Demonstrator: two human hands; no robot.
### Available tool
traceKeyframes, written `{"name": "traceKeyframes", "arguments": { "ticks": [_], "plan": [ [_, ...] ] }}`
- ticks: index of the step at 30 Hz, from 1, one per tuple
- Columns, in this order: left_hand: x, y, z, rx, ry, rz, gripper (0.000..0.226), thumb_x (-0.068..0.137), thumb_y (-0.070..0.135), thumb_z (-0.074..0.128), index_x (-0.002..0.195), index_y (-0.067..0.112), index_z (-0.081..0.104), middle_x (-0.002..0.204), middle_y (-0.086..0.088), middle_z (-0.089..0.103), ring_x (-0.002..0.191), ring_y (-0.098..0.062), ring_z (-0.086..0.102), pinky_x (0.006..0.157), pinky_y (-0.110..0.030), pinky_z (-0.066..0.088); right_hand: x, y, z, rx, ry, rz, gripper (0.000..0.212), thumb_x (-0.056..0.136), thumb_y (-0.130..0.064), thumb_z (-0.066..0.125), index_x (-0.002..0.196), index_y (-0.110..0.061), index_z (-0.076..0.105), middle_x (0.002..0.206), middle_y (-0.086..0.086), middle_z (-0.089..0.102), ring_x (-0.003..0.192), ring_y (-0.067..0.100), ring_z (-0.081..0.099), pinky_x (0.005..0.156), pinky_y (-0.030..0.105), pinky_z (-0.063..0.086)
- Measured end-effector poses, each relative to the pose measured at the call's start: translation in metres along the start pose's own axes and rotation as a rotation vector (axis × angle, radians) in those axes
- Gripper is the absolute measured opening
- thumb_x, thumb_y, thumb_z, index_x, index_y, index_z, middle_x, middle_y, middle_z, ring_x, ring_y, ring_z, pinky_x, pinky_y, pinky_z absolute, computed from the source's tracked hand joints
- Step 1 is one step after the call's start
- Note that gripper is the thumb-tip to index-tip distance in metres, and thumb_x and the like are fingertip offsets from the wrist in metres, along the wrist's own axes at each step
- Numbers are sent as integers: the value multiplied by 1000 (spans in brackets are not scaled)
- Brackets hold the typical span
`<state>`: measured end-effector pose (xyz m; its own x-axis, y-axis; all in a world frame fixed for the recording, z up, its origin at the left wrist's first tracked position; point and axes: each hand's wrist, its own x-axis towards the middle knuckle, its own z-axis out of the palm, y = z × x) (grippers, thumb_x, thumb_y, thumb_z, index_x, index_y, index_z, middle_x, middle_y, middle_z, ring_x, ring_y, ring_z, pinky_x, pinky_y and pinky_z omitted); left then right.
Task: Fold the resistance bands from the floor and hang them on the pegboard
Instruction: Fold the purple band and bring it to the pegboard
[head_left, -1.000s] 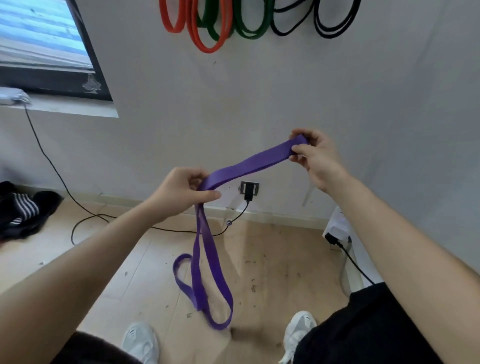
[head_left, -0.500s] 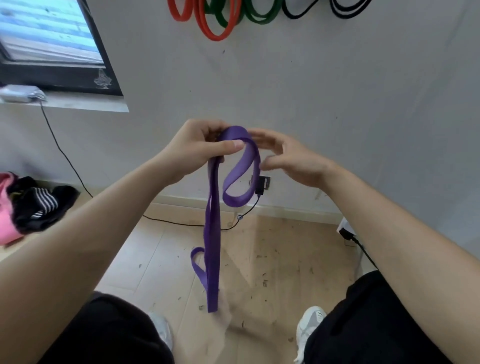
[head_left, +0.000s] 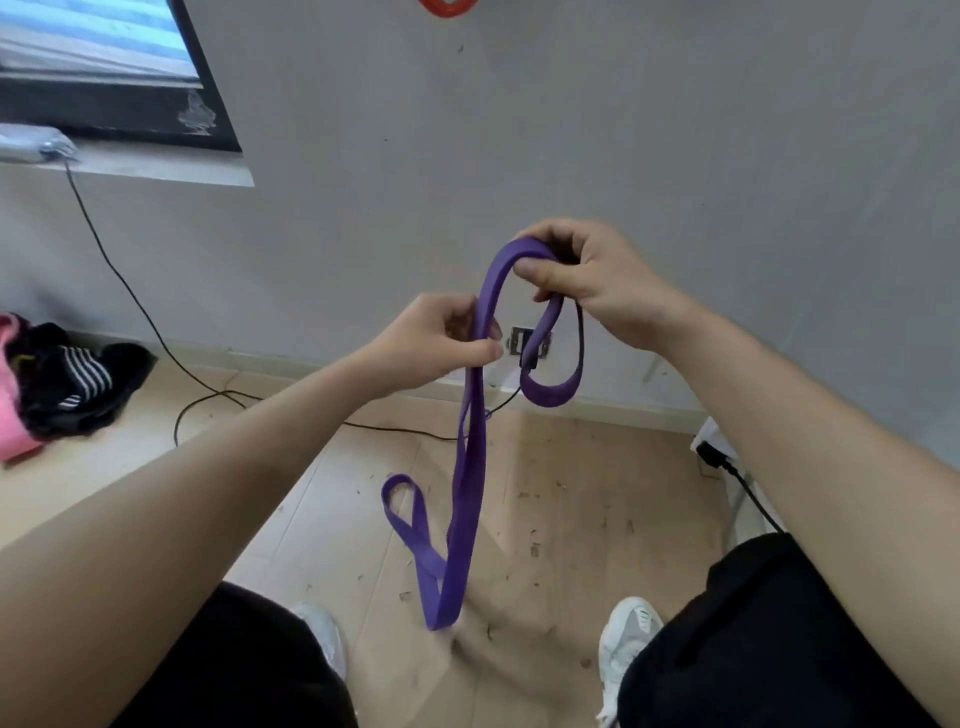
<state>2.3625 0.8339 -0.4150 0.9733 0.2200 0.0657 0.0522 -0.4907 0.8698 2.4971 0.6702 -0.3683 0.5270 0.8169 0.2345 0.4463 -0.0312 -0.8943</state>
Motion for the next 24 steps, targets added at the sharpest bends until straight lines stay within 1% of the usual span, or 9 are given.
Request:
{"name": "traceKeyframes", "arguments": {
  "ticks": [2, 4, 6, 8, 11, 15, 18, 21, 24],
  "plan": [
    [3, -6, 6, -32, -23, -38, 7, 86, 7, 74, 90, 11, 69, 96, -22, 72, 89, -27, 72, 93, -46, 58, 4, 2, -10, 129, 116, 11, 11, 93, -10, 66, 100, -18, 67, 84, -5, 63, 69, 9, 58, 72, 28, 54],
    [6, -14, 11, -43, -38, -77, 10, 85, 6, 74, 89, 12, 67, 94, -22, 72, 88, -30, 72, 92, -48, 58, 7, 6, -21, 211, 221, 16, 10, 94, -12, 65, 98, -20, 68, 78, -10, 65, 68, 10, 58, 71, 27, 52],
    [7, -22, 16, -41, -85, -118, 14, 86, 3, 73, 92, 14, 66, 86, -11, 74, 83, -21, 72, 89, -46, 60, 9, 11, -28, 255, 303, 18, 8, 94, -12, 65, 97, -20, 68, 76, -9, 65, 68, 12, 57, 72, 27, 51],
    [9, -29, 20, -38, -117, -138, 15, 88, 5, 73, 98, 13, 67, 84, -4, 74, 82, -17, 73, 89, -43, 61, 10, 16, -32, 287, 357, 33, 7, 94, -11, 65, 96, -17, 68, 78, -4, 62, 67, 13, 56, 73, 28, 51],
    [12, -33, 17, -94, -52, -153, 16, 91, 7, 71, 106, 13, 66, 85, -5, 74, 82, -18, 72, 88, -42, 62, 10, 26, -40, 273, 366, 56, 6, 94, -12, 65, 95, -17, 67, 77, -4, 62, 67, 13, 59, 76, 33, 52],
    [12, -33, 7, -208, 19, -148, 23, 96, 12, 67, 118, 16, 63, 89, -7, 75, 87, -21, 72, 85, -37, 60, 6, 40, -56, 230, 282, 141, 7, 93, -12, 67, 97, -18, 67, 82, -3, 67, 79, 17, 66, 83, 36, 50],
    [13, -29, -1, -290, 101, -115, 20, 98, 13, 64, 119, 12, 63, 87, -7, 71, 85, -20, 71, 84, -36, 57, 0, 54, -60, 43, 100, 265, 15, 90, -9, 70, 104, -12, 67, 94, 4, 70, 93, 20, 67, 88, 32, 50],
    [12, -16, -7, -315, 150, -55, 22, 101, 14, 61, 123, 13, 64, 86, -4, 68, 83, -18, 69, 83, -32, 57, -1, 66, -53, -181, -102, 389, 22, 86, -7, 73, 108, -12, 68, 106, 7, 71, 103, 21, 67, 101, 38, 50],
    [10, 0, -9, -306, 165, 19, 23, 101, 14, 59, 123, 11, 65, 83, 0, 63, 78, -15, 65, 80, -27, 57, 0, 70, -41, -227, -204, 411, 22, 85, -6, 74, 106, -9, 68, 106, 9, 72, 104, 23, 68, 98, 37, 51]
  ]
}}
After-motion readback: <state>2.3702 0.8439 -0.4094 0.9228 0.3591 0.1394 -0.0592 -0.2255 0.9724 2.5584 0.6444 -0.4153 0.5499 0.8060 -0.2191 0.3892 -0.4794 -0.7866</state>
